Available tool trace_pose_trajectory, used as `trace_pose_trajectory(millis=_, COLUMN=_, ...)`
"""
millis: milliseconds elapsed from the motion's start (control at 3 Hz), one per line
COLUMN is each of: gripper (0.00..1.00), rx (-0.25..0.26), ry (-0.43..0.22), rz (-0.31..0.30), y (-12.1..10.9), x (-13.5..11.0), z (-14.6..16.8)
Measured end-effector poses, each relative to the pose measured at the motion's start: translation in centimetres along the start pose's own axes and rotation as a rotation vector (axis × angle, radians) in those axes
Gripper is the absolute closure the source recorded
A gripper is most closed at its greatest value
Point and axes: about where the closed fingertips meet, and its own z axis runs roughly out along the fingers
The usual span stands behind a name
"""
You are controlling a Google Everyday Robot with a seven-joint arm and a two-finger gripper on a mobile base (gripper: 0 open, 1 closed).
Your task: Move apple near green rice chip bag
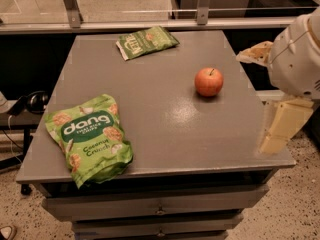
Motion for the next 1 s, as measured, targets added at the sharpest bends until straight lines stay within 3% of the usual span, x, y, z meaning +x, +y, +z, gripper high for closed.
trace_pose_trajectory(millis=667, gripper=0.00, rx=0.020, ry=-0.011, rz=-0.011, y=-0.4, x=-0.3, z=0.1)
trace_pose_trajectory(millis=1000, gripper=0.00, rx=0.041, ry=-0.054, rz=-0.009, y=-2.5, x=-0.1, z=2.9)
